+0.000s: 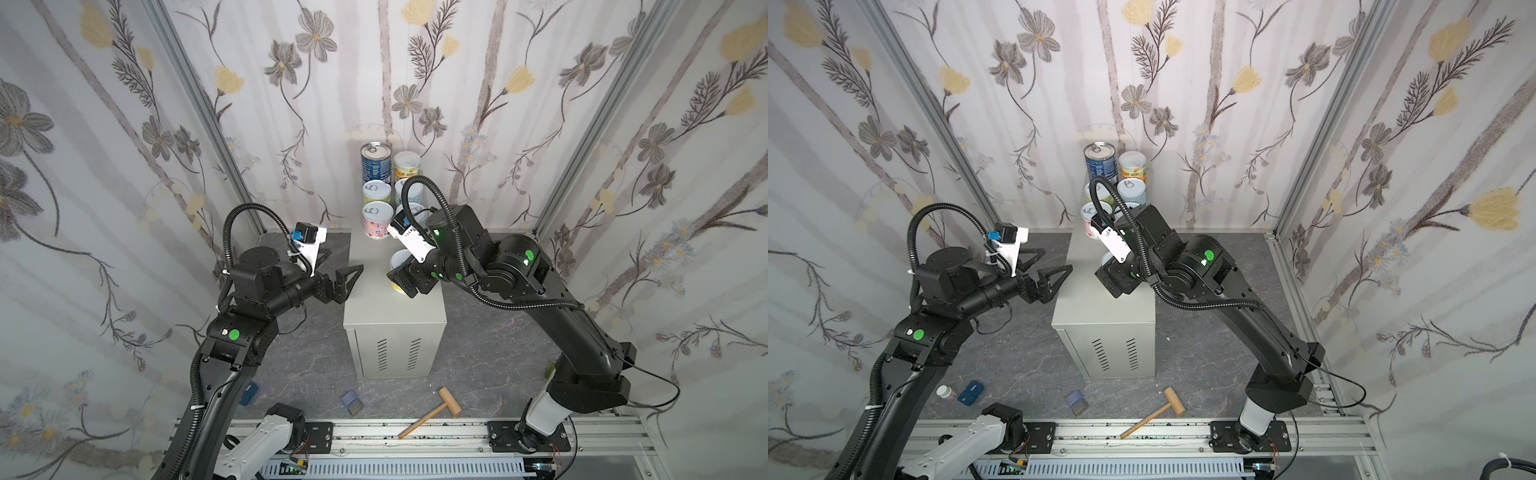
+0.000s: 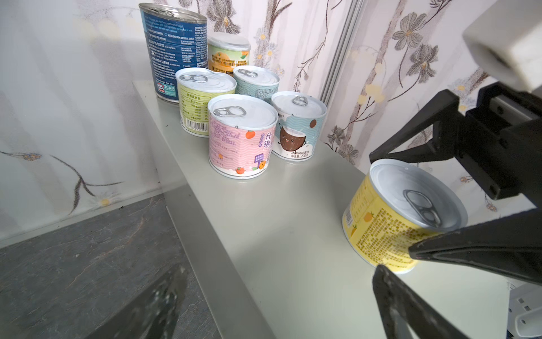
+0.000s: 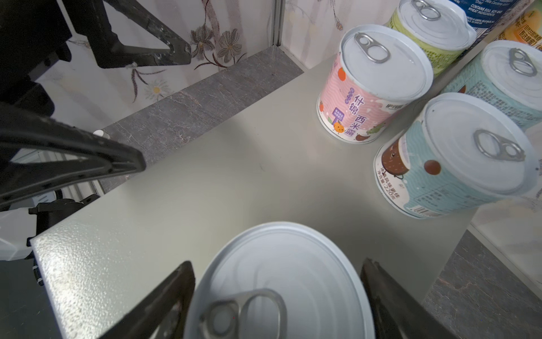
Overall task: Place and organize the canned foods onto the counter
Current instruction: 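Lower the yellow-label can beside the pink-label can with the right gripper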
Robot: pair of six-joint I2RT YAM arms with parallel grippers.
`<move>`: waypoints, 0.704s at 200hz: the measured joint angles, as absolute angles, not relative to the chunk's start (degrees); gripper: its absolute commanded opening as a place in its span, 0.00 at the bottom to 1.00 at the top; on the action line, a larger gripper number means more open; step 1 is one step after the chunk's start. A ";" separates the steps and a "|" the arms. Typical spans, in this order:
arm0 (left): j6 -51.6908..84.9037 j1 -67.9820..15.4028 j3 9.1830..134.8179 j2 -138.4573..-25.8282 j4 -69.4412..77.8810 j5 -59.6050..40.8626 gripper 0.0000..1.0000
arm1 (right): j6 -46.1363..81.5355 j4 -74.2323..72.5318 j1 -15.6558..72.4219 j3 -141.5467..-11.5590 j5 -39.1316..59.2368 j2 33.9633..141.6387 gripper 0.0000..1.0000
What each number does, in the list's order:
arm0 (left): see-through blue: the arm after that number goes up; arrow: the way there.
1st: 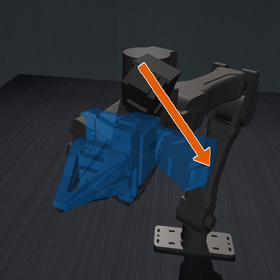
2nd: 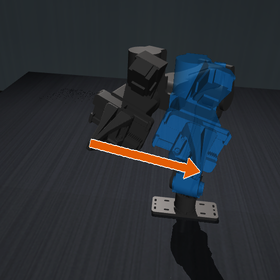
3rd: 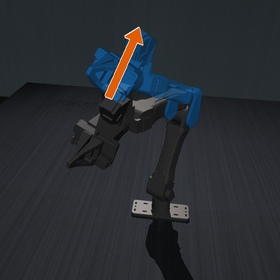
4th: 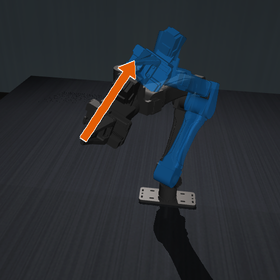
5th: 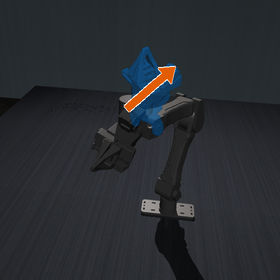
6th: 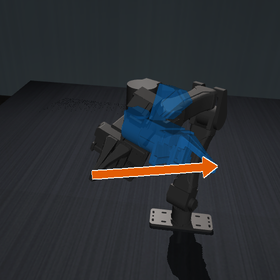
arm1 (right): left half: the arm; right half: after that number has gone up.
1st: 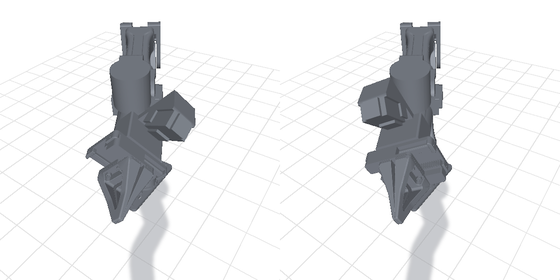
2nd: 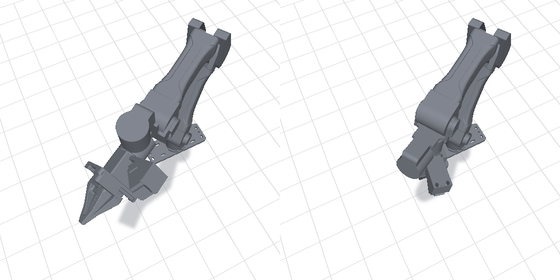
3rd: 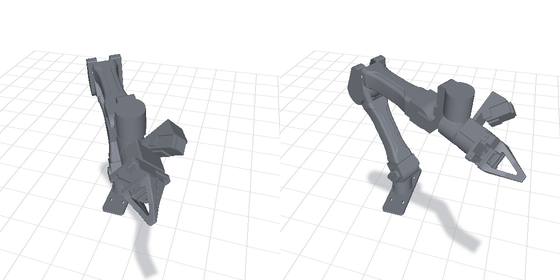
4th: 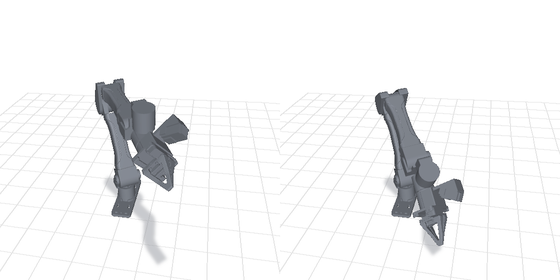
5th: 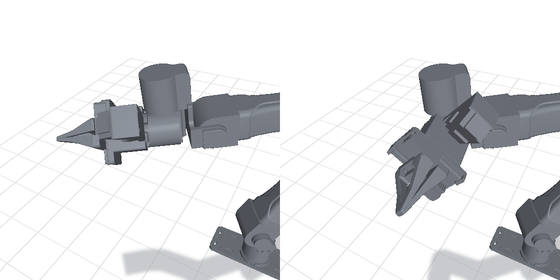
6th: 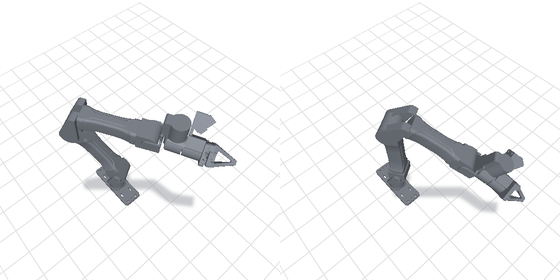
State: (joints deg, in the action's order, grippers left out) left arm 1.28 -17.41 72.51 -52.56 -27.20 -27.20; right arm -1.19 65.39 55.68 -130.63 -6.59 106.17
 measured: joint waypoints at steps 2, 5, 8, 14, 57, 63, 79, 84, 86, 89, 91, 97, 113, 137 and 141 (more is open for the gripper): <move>1.26 -17.41 72.47 -52.53 -27.20 -27.18 1.00 | -1.21 65.41 55.70 -130.63 -6.59 106.24 0.90; 1.26 -17.41 72.44 -52.53 -27.22 -27.18 1.00 | -1.21 65.45 55.72 -130.63 -6.57 106.28 0.91; 1.26 -17.41 72.40 -52.51 -27.22 -27.18 1.00 | -1.21 65.47 55.72 -130.63 -6.59 106.30 0.92; 1.26 -17.41 72.36 -52.49 -27.22 -27.18 1.00 | -1.21 65.52 55.75 -130.63 -6.59 106.34 0.94; 1.28 -17.41 72.10 -52.29 -27.20 -27.18 1.00 | -1.32 64.84 55.86 -130.43 -6.57 105.65 0.98; 1.28 -17.41 72.05 -52.27 -27.20 -27.18 1.00 | -1.30 64.34 55.90 -129.93 -6.57 105.14 0.98; 1.28 -17.41 71.96 -52.16 -27.18 -27.18 1.00 | -1.17 63.26 55.96 -127.28 -6.68 103.20 0.99; 1.28 -17.41 71.94 -52.14 -27.16 -27.18 1.00 | -1.06 62.98 56.03 -126.19 -6.81 102.56 0.98; 1.28 -17.41 71.94 -52.12 -27.14 -27.18 1.00 | -1.08 62.87 56.05 -125.69 -6.83 102.28 0.99; 1.28 -17.41 71.92 -52.12 -27.09 -27.18 1.00 | -1.06 62.50 56.14 -124.75 -6.90 101.78 0.98; 1.28 -17.41 71.88 -52.10 -27.07 -27.20 1.00 | -1.02 62.37 56.14 -124.42 -6.92 101.60 0.98; 1.28 -17.41 71.88 -52.10 -26.96 -27.20 1.00 | -0.91 61.69 56.14 -122.69 -7.16 100.73 0.98; 1.28 -17.41 71.85 -52.14 -26.79 -27.20 1.00 | -0.32 60.36 56.18 -118.21 -7.53 98.35 0.97; 1.32 -17.41 71.85 -52.49 -26.63 -27.24 1.00 | 0.64 57.54 56.18 -113.69 -7.70 95.61 0.89; 1.32 -17.41 71.85 -52.56 -26.61 -27.24 1.00 | 0.62 57.12 56.18 -113.12 -7.73 95.33 0.87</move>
State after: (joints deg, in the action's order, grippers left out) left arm 1.32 -17.41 71.85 -52.56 -26.61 -27.24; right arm 0.62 57.12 56.18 -113.12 -7.73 95.33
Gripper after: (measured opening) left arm 0.997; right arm 0.917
